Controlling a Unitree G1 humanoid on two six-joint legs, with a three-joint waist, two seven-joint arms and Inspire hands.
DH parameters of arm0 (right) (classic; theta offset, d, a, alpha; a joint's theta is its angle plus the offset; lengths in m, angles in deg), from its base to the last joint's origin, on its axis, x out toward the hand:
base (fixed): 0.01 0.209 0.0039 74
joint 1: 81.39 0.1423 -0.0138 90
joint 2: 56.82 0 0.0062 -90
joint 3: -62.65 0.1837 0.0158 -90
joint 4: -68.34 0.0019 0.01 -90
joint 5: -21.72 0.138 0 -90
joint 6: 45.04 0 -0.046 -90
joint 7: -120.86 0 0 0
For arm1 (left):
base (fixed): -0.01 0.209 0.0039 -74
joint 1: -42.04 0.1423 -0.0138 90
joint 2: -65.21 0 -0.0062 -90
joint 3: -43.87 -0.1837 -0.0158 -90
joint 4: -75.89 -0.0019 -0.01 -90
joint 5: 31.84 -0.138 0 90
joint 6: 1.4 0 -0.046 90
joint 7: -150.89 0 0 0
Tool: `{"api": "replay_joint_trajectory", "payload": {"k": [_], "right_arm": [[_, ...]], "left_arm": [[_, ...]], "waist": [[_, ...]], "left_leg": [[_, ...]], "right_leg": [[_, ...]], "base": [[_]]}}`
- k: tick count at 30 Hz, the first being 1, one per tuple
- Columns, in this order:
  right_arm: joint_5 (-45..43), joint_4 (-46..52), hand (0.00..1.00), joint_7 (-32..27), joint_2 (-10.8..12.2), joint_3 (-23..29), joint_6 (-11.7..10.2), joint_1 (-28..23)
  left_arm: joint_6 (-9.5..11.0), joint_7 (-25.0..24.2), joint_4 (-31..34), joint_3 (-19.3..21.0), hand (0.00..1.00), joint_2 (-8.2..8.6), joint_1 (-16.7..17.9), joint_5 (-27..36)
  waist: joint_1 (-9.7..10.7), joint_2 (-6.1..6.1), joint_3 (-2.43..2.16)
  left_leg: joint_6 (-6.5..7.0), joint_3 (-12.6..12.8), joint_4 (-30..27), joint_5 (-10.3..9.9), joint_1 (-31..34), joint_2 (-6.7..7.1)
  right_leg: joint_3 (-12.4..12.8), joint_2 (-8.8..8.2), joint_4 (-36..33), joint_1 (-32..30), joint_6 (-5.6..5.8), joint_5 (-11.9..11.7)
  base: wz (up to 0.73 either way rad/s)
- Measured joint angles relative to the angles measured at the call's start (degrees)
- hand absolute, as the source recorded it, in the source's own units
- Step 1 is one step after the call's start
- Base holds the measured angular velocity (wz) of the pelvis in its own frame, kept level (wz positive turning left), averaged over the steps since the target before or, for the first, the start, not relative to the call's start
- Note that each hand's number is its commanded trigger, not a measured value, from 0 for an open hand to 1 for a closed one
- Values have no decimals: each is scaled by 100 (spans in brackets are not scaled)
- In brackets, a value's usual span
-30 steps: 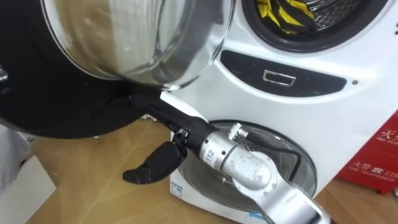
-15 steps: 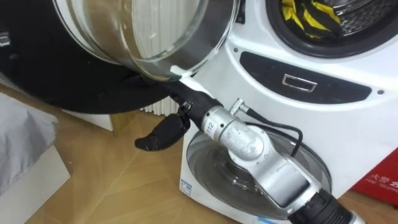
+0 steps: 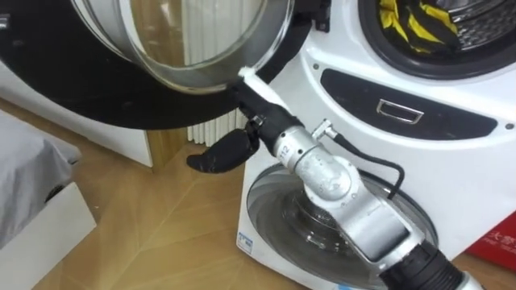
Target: Pick clothes from washing machine
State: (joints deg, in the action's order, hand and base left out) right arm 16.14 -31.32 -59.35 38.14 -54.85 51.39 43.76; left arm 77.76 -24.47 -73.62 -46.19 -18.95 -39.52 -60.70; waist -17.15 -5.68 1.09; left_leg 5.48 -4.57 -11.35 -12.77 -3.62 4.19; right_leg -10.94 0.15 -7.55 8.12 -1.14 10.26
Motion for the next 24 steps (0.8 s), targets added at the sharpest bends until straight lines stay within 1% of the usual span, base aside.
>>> {"api": "replay_joint_trajectory", "payload": {"k": [1, 2, 3, 4, 5, 6, 7, 8, 9, 10, 11, 13, 14, 15, 16, 17, 19, 20, 21, 22, 23, 24], "right_arm": [[-64, 90, 0, -7, -144, 177, -58, -269], [-85, 131, 0, -16, -211, 286, -58, -403], [-144, 227, 0, -39, -338, 573, -58, -715], [-224, 386, 0, -52, -443, 879, -52, -1053], [-276, 463, 0, -69, -500, 1029, -53, -1222], [-406, 502, 0, -100, -632, 1267, -50, -1422], [-521, 503, 0, -102, -759, 1487, -26, -1526], [-533, 503, 0, -106, -804, 1595, -9, -1541], [-534, 505, 0, -122, -892, 1797, -2, -1543], [-551, 506, 0, -164, -964, 1983, -2, -1542], [-555, 513, 0, -183, -984, 2080, -2, -1542], [-556, 562, 0, -281, -1020, 2381, -19, -1542], [-556, 572, 0, -293, -1034, 2449, -21, -1541], [-555, 630, 0, -350, -1101, 2529, -20, -1541], [-541, 735, 0, -401, -1203, 2590, -20, -1541], [-517, 791, 0, -423, -1253, 2628, -20, -1541], [-436, 882, 0, -570, -1432, 2669, -20, -1529], [-435, 894, 0, -607, -1464, 2669, -20, -1523], [-427, 944, 0, -673, -1514, 2671, -20, -1507], [-409, 1003, 0, -740, -1527, 2676, -20, -1461], [-401, 1021, 0, -758, -1527, 2676, -20, -1431], [-394, 1063, 0, -794, -1517, 2681, -36, -1394]], "left_arm": [[4, -2, -2, 65, 0, 5, 3, 1], [6, -2, -2, 106, 0, 7, 8, 4], [9, -1, 8, 206, 0, 7, 37, 7], [12, 20, 48, 311, 0, 8, 111, 3], [13, 22, 49, 356, 0, 7, 140, 3], [11, 22, 49, 460, 0, 15, 204, 0], [7, 21, 48, 504, 0, 9, 264, -8], [4, 21, 39, 511, 0, -1, 284, -3], [-11, 19, 12, 517, 0, -10, 300, 2], [-5, 19, 6, 563, 0, -10, 312, 24], [-5, 19, 0, 564, 0, -16, 320, 58], [9, 21, 11, 566, 0, -32, 303, 126], [22, 21, 19, 567, 0, -32, 303, 124], [50, 22, 77, 567, 0, -38, 326, 122], [48, 25, 187, 567, 0, -49, 367, 125], [45, 34, 232, 563, 0, -52, 378, 126], [47, 134, 266, 551, 0, -62, 401, 124], [48, 141, 266, 546, 0, -74, 401, 121], [50, 141, 265, 545, 0, -104, 401, 123], [50, 141, 262, 542, 0, -120, 385, 123], [50, 141, 261, 539, 0, -120, 378, 123], [77, 141, 249, 528, 0, -130, 310, 126]], "waist": [[82, -5, -3], [119, -12, -9], [186, -17, -13], [296, -25, -23], [343, -18, -24], [436, -10, -31], [554, 7, -40], [621, 19, -47], [798, 50, -58], [901, 84, -81], [934, 96, -89], [1101, 140, -133], [1138, 147, -146], [1206, 161, -155], [1259, 156, -158], [1266, 155, -156], [1266, 146, -161], [1269, 132, -161], [1280, 81, -174], [1287, 40, -158], [1286, 33, -155], [1317, 69, -108]], "left_leg": [[0, 3, -6, 0, 6, 7], [0, 17, -7, 0, 5, 11], [1, 73, -20, 0, -4, 15], [1, 143, -25, 0, -6, 21], [1, 162, -24, 0, -7, 22], [1, 222, -22, 0, -17, 28], [1, 262, -23, 0, -20, 29], [1, 267, -22, 0, -22, 31], [2, 276, -1, 1, -62, 33], [2, 284, 24, 1, -141, 26], [2, 296, 32, 1, -180, 20], [2, 312, 65, 1, -324, -5], [2, 317, 68, 1, -353, -13], [2, 340, 94, 1, -404, -41], [2, 364, 113, 1, -429, -59], [2, 362, 121, 1, -448, -69], [1, 352, 183, 1, -592, -120], [1, 353, 198, 1, -602, -137], [1, 359, 200, 1, -608, -154], [1, 348, 200, 2, -634, -179], [0, 316, 199, 3, -674, -197], [-7, 17, 220, 9, -731, -279]], "right_leg": [[34, -7, -4, 2, 0, 0], [46, -13, -8, 2, 0, 0], [102, -21, -10, 4, 0, 0], [166, -28, -14, 5, 0, 0], [188, -31, -15, 0, 0, 0], [280, -38, -12, -13, 1, 0], [308, -43, -11, -31, 1, 0], [303, -46, -10, -33, 1, 0], [317, -48, -21, -20, 1, 0], [338, -41, -32, 14, 1, 0], [352, -36, -43, 30, 1, 0], [361, -17, -69, 120, 1, 0], [349, -13, -85, 128, 1, 0], [327, 8, -153, 122, 2, 1], [295, 18, -200, 101, 14, 8], [289, 24, -242, 84, 25, 15], [301, 61, -415, 82, 59, 38], [300, 74, -447, 88, 59, 38], [299, 89, -478, 84, 59, 38], [292, 107, -554, 65, 59, 38], [283, 119, -652, 13, 47, 46], [317, 253, -999, -281, 16, 234]], "base": [[15], [4], [-7], [-13], [-25], [-41], [-41], [-31], [-23], [-25], [-32], [-24], [-16], [-17], [-20], [-25], [-25], [-14], [-7], [-5], [-12], [-32]]}}
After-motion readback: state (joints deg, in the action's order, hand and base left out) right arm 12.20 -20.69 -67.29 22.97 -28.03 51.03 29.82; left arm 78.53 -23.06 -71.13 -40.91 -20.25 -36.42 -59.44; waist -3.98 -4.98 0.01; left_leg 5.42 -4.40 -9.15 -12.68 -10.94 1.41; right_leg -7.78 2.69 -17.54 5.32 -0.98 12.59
